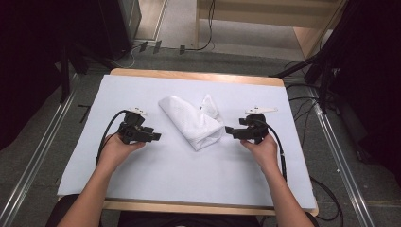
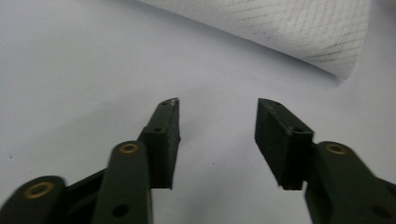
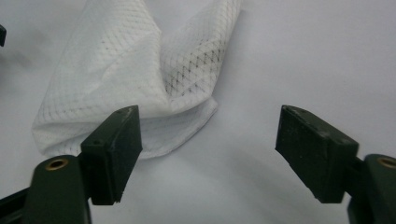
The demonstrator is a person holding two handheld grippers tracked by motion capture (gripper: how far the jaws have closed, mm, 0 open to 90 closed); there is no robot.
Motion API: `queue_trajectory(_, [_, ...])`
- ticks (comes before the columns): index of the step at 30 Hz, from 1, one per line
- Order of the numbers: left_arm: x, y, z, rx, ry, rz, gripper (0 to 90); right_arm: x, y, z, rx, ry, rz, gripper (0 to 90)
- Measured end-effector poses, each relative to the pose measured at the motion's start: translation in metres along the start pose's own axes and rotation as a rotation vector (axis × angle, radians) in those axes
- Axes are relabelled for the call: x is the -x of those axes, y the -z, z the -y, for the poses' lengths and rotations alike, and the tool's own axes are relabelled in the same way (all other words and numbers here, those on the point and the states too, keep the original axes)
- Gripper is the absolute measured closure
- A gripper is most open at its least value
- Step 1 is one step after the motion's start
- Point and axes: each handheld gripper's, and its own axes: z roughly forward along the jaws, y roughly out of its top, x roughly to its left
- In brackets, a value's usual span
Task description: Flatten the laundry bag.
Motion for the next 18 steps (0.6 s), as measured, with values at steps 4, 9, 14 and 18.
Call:
queue_trajectory(4, [-0.001,-0.002,0.000,-0.007,-0.032,0.001,47.2,-0.003,0.003,0.002,-0.010,0.004,-0.001,30.5])
queue_trajectory(9, [-0.006,-0.002,-0.002,0.017,-0.025,0.035,44.7,-0.006,0.007,0.006,-0.037,0.009,-0.019,46.4])
queue_trajectory(14, [-0.006,-0.006,-0.005,0.020,-0.024,0.043,44.1,-0.011,0.007,0.007,-0.046,0.010,-0.006,49.2])
queue_trajectory(18, [-0.006,-0.007,-0.007,0.015,-0.028,0.048,43.1,-0.011,0.007,0.009,-0.057,0.009,-0.004,49.4])
